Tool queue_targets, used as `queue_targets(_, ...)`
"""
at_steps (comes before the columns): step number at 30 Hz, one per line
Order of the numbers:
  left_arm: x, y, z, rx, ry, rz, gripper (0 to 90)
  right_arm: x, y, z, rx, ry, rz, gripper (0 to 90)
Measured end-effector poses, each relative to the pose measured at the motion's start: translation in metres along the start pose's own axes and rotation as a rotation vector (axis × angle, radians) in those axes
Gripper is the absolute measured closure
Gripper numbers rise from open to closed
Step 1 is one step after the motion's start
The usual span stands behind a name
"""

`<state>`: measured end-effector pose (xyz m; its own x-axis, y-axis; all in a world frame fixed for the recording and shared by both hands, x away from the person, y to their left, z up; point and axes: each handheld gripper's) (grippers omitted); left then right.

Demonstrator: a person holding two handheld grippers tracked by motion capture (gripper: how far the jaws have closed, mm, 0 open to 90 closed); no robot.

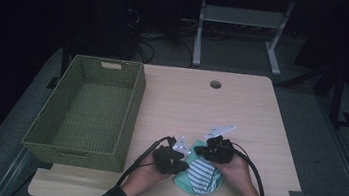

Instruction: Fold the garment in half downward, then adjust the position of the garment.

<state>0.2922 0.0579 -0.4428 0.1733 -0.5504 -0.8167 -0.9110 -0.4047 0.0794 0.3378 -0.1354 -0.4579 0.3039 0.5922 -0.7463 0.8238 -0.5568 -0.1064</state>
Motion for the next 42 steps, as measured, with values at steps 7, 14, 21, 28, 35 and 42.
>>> queue_targets(7, 0.004, 0.002, 0.0, 0.008, -0.006, -0.009, 89.2, 0.001, -0.001, 0.001, -0.013, -0.006, 0.008, 89.8)
queue_targets(14, -0.012, 0.011, 0.003, 0.022, 0.006, 0.025, 88.7, -0.018, 0.015, 0.004, 0.016, 0.04, 0.063, 89.8)
queue_targets(21, -0.008, 0.024, 0.012, 0.043, -0.035, 0.058, 88.7, -0.014, 0.029, 0.013, 0.042, -0.002, 0.096, 89.8)
queue_targets(28, 0.0, 0.022, 0.014, 0.052, -0.073, 0.05, 89.3, -0.01, 0.03, 0.016, 0.04, -0.033, 0.106, 89.8)
queue_targets(35, -0.004, 0.008, 0.017, 0.025, -0.076, -0.002, 89.3, -0.018, 0.031, 0.024, 0.052, -0.041, 0.106, 89.8)
queue_targets(42, -0.009, -0.013, 0.022, -0.021, -0.082, -0.085, 89.3, -0.026, 0.025, 0.033, 0.051, -0.046, 0.101, 89.8)
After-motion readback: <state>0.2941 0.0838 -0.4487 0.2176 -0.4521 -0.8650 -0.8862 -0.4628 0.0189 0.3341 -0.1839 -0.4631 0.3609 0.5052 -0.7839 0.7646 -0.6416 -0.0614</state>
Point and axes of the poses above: each handheld gripper's, and its own axes: x roughly forward along the jaws, z roughly out of its underside, y roughly to its right, and after that the axes turned 1 degree about -y, right-handed
